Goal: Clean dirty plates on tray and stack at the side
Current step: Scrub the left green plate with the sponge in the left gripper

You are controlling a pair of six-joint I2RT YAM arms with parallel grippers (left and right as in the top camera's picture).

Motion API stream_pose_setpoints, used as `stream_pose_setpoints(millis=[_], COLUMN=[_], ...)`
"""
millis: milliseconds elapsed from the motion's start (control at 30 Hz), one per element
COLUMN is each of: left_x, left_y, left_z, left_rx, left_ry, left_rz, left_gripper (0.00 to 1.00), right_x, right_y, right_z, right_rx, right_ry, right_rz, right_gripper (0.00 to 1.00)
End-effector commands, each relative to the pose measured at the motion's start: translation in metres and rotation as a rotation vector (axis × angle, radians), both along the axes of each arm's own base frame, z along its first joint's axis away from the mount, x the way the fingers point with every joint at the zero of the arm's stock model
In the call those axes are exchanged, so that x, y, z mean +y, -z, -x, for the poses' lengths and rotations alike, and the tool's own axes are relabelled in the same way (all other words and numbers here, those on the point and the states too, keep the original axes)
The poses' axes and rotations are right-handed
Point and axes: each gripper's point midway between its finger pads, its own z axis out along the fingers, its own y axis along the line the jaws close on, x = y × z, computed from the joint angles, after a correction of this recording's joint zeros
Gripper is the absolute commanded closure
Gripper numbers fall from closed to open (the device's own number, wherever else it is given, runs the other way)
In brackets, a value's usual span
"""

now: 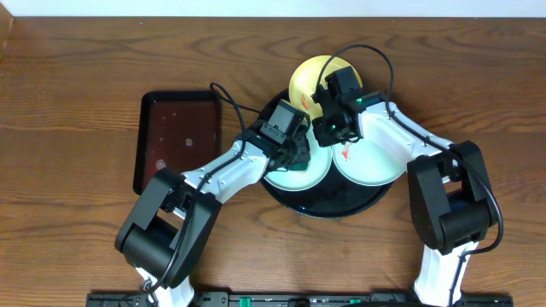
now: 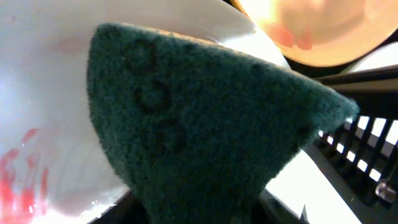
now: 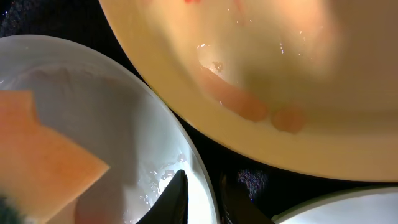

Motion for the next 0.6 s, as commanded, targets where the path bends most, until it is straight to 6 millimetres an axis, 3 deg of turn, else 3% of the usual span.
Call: stream_pose_setpoints(millis=[0,367,567], left_x=[0.0025,0.0043,0.0043], left_y=[0.0003,-0.0037,-0.004], left_z=[-0.0032,-0.0059,-0.0059], left_rx=[-0.013,-0.064,-0.064], left_ry=[-0.005,0.059,0.059], left_rz=[-0.018,-0.055,-0.055], left_gripper=[0.46,0.47,0.7], right_x=[0.0025,0.0025,0.002], right_y=[0.0041,0.0041,0.0044], right_z=[0.0002,0.0003,0.0009], right_rx=[0.012,0.013,0.015], right_ry=[0.0,0.0,0.0], right_rz=[-0.002,-0.002,0.0], right_gripper=[0.84,0.84,0.84])
